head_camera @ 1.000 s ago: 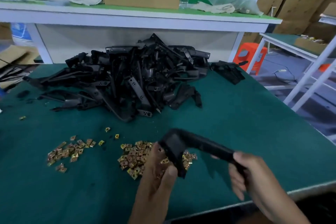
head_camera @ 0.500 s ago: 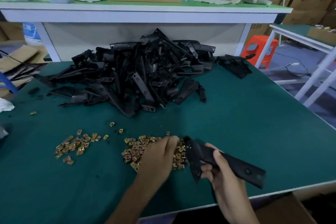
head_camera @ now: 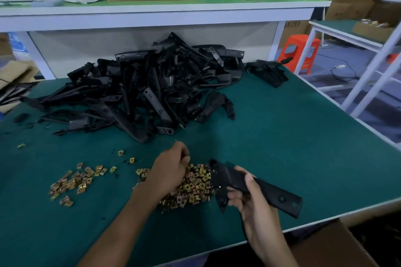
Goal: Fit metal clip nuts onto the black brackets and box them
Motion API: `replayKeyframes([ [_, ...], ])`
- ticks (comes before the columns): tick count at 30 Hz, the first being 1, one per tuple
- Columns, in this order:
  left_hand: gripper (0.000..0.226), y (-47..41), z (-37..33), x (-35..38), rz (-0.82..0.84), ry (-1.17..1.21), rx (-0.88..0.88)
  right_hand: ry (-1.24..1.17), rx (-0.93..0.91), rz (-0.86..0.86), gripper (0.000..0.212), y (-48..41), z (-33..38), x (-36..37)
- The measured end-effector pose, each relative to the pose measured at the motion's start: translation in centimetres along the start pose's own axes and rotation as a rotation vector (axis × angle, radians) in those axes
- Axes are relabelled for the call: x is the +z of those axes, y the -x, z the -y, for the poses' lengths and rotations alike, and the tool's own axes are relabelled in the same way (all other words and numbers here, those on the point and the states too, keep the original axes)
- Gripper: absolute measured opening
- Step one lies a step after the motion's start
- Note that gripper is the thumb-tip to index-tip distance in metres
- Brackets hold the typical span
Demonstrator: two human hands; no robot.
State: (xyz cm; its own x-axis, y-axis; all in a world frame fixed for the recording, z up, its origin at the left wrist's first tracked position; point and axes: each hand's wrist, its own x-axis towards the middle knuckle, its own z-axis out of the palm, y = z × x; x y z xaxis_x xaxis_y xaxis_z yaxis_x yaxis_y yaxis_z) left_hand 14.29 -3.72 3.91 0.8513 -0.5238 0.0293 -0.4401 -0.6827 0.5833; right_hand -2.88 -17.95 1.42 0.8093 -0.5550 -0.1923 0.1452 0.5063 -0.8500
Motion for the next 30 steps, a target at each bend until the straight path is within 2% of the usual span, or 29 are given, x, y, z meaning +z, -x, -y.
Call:
replayKeyframes([
  [5,0.016,4.5,-2.0,-0.6,-0.045,0.375,0.040,-0.112,0.078,0.009,0.047,-0.4,0.5,0.4],
  [8,0.012,7.3,-3.0,0.0,0.016,0.778,-0.105,-0.219,0.079,0.034,0.044,-0.7,0.1,0.8],
  [10,0.025,8.6,-3.7,0.5,0.046,0.997,-0.207,-0.294,0.094,0.055,0.046,-0.8,-0.3,0.9],
  [12,0.032,9.3,-4.4,1.1,0.035,1.105,-0.283,-0.325,0.106,0.084,0.050,-0.9,-0.7,0.6],
  [15,0.028,9.9,-5.4,1.9,0.022,1.157,-0.342,-0.322,0.088,0.120,0.053,-0.8,-1.0,0.3],
  [17,0.032,10.2,-6.1,2.4,0.021,1.147,-0.348,-0.316,0.074,0.134,0.048,-0.7,-1.0,0.2],
  [23,0.034,10.6,-7.2,3.0,-0.005,1.180,-0.345,-0.264,0.062,0.136,0.052,-0.6,-0.7,0.4],
  [30,0.030,10.5,-7.2,3.4,-0.011,1.236,-0.382,-0.263,0.059,0.167,0.049,-0.6,-0.8,0.3],
])
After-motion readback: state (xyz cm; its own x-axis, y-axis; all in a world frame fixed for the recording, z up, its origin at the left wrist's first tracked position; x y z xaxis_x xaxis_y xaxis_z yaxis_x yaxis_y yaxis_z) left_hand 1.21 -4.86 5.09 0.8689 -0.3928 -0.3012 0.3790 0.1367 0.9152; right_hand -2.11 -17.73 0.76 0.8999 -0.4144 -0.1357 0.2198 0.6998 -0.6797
